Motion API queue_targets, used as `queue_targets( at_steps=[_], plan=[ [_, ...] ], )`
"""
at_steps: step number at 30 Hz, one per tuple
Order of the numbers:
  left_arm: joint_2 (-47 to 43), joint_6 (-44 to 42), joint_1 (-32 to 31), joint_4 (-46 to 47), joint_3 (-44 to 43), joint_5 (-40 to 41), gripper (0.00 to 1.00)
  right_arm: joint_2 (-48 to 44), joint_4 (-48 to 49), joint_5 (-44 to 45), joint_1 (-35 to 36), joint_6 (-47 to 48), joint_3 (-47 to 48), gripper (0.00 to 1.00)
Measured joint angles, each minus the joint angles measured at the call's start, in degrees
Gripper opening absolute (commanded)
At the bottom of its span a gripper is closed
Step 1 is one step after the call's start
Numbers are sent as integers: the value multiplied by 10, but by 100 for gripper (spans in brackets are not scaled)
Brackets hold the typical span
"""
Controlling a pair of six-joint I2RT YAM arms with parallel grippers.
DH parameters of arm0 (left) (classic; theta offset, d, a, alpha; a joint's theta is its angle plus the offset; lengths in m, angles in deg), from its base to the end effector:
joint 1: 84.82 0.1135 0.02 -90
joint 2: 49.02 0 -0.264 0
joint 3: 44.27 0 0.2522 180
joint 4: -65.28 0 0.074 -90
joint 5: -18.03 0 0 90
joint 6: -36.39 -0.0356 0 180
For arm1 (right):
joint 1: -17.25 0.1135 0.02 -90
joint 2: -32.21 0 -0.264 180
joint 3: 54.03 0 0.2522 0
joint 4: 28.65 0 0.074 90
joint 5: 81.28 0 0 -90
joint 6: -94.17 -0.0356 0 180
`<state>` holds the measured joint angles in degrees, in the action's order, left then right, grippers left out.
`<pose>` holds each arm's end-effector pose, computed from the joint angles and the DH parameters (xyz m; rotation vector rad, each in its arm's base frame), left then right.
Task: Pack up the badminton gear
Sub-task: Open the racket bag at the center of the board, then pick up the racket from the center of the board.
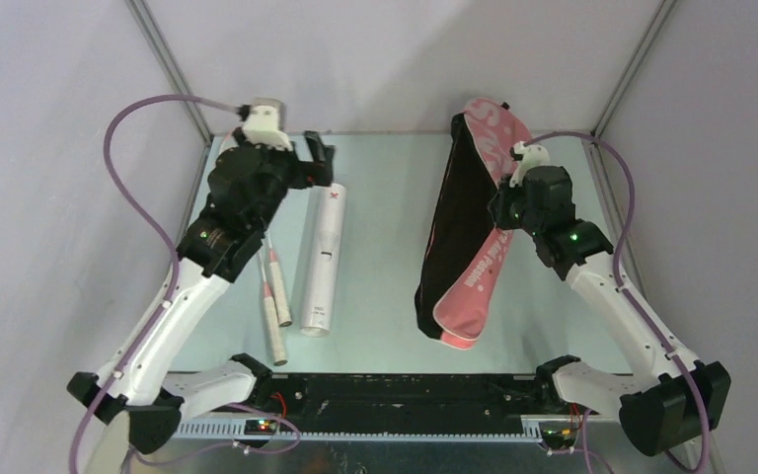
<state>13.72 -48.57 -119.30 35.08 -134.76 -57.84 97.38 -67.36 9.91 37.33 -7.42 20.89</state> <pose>0.1951 -0.1234 0.4610 0.2243 1.6069 -0.3340 0.2384 0.0864 0.3427 -0.1420 2.0867 0.3155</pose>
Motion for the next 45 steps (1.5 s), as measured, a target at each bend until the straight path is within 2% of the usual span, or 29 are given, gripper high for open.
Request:
queue_targets(
  at_steps=[3,6,10,13,19,24,30,31,33,39,45],
  plan=[
    [5,89,102,0,50,6,100,-15,20,7,-3,-32,-33,0],
    [46,147,193,-6,96,-9,100,-5,46,4,-6,-52,-61,0],
    [171,188,301,-13,134,-52,100,28,71,-16,-7,-69,-84,0],
    [245,199,349,-16,147,-82,100,45,95,-37,-8,-71,-100,0],
    [332,199,375,-6,125,-100,95,49,157,-93,-11,-67,-140,0],
    [393,195,379,0,98,-115,84,26,223,-162,-11,-46,-216,0],
    [458,194,387,-16,37,-136,75,-10,269,-218,-11,-35,-289,0],
    [464,194,389,-25,28,-138,69,-15,276,-224,-12,-35,-296,0],
    [478,195,394,-42,8,-139,67,-22,286,-231,-12,-36,-303,0],
    [510,195,401,-84,-13,-139,69,-35,306,-250,-12,-41,-305,0],
    [534,179,404,-139,-60,-158,57,-42,309,-255,-13,-43,-305,0]
  ],
)
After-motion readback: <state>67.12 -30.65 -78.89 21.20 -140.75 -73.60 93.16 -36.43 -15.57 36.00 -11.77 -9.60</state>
